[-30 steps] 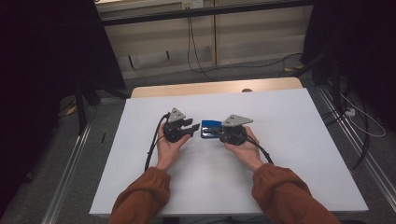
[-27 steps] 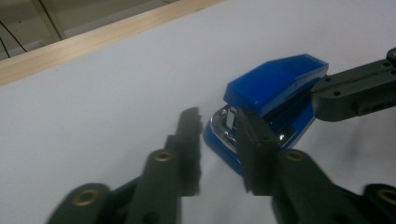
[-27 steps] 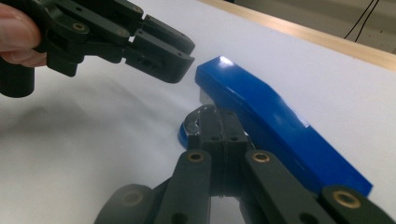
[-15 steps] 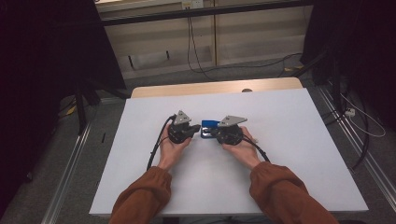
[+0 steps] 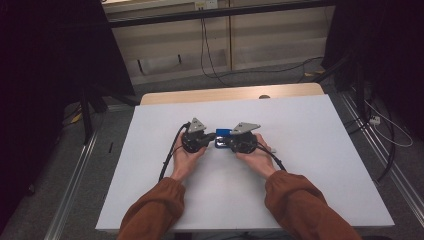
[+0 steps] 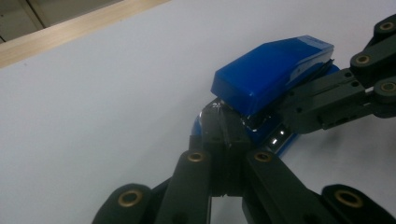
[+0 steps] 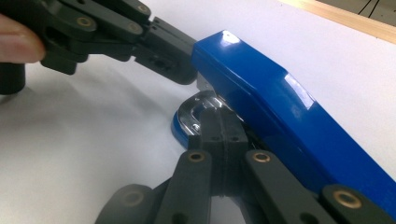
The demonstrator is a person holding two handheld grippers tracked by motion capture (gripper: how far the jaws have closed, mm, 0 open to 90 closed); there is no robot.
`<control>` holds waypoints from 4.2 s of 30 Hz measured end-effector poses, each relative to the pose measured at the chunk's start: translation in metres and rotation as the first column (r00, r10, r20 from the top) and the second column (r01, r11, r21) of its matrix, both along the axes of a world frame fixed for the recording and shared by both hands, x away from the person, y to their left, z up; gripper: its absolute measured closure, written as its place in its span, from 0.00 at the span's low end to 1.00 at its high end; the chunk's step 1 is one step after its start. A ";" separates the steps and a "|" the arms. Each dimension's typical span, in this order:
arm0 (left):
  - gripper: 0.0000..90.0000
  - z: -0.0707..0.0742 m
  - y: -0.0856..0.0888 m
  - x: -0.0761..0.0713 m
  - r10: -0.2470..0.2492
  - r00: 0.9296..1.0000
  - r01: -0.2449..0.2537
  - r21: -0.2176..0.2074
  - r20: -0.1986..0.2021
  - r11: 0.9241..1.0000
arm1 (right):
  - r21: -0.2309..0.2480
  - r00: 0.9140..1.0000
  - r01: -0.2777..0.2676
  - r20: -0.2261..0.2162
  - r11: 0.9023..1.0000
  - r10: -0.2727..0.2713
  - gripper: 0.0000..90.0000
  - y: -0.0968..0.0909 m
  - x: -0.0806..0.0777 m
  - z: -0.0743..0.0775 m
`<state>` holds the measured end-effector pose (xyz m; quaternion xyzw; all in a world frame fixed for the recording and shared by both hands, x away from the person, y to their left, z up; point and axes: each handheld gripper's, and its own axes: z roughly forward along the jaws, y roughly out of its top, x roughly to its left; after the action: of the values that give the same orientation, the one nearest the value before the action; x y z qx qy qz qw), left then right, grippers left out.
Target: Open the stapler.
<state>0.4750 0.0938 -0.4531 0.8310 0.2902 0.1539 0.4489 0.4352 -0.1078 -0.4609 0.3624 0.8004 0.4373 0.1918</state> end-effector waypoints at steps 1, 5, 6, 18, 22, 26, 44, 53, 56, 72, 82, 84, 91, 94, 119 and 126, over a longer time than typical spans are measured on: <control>1.00 0.000 -0.001 0.001 0.014 1.000 -0.014 -0.004 0.000 1.000 | 0.002 1.000 0.000 -0.001 1.000 0.000 1.00 0.000 0.000 0.000; 1.00 -0.001 -0.001 0.003 0.014 1.000 -0.014 -0.013 -0.005 1.000 | 0.002 1.000 -0.002 0.000 1.000 0.002 1.00 0.001 0.001 0.000; 1.00 0.000 -0.002 0.003 0.015 1.000 -0.015 -0.013 -0.006 1.000 | 0.003 1.000 -0.002 -0.003 1.000 0.002 1.00 0.000 0.001 0.000; 1.00 0.006 0.000 0.001 -0.013 1.000 0.013 -0.012 0.000 1.000 | 0.006 1.000 -0.003 -0.004 1.000 0.004 1.00 0.000 0.001 -0.001; 1.00 0.008 0.000 0.001 -0.015 1.000 0.015 -0.023 -0.002 1.000 | -0.007 1.000 -0.017 0.007 1.000 0.017 1.00 0.002 0.000 0.000; 1.00 0.008 0.000 0.001 -0.015 1.000 0.015 -0.027 -0.006 1.000 | -0.003 1.000 -0.013 0.004 1.000 0.013 1.00 0.001 0.000 0.000; 1.00 0.022 -0.004 -0.002 -0.020 1.000 0.021 -0.074 0.017 0.997 | -0.004 1.000 -0.009 0.006 1.000 0.009 1.00 0.001 0.000 0.000; 1.00 0.028 -0.006 -0.004 -0.025 0.999 0.027 -0.096 0.027 0.995 | -0.004 1.000 -0.010 0.006 1.000 0.010 1.00 0.001 0.000 0.000; 1.00 0.029 -0.007 -0.005 -0.025 0.999 0.028 -0.096 0.032 0.995 | -0.006 1.000 -0.014 0.007 1.000 0.014 1.00 0.002 0.000 0.000; 1.00 0.031 -0.008 -0.004 -0.025 0.999 0.028 -0.098 0.030 0.995 | -0.007 1.000 -0.009 0.013 1.000 0.009 1.00 0.002 0.000 0.000; 1.00 0.031 -0.009 -0.004 -0.022 0.999 0.025 -0.101 0.032 0.995 | 0.032 0.999 0.010 0.050 0.999 -0.011 1.00 0.001 -0.004 0.008; 1.00 0.031 -0.009 -0.004 -0.021 0.999 0.024 -0.101 0.031 0.995 | 0.034 0.998 0.020 0.056 0.999 -0.021 1.00 0.001 -0.004 0.009; 1.00 0.031 -0.009 -0.005 -0.020 0.999 0.023 -0.097 0.034 0.995 | 0.047 0.996 0.041 0.083 0.998 -0.045 1.00 0.005 -0.003 0.007; 1.00 0.031 -0.009 -0.005 -0.018 0.999 0.021 -0.094 0.033 0.995 | 0.050 0.993 0.057 0.099 0.997 -0.062 1.00 0.008 -0.002 0.007; 1.00 0.014 -0.009 0.003 -0.040 0.999 0.038 -0.058 -0.031 0.998 | 0.044 0.990 0.080 0.113 0.996 -0.085 1.00 0.007 -0.001 0.009; 1.00 0.012 -0.009 0.003 -0.037 0.999 0.036 -0.053 -0.020 0.998 | 0.053 0.988 0.095 0.114 0.994 -0.100 1.00 0.007 -0.001 0.009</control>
<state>0.4779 0.0851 -0.4409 0.8258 0.2836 0.1291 0.4700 0.4339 -0.1005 -0.4516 0.3793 0.7585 0.4669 0.2508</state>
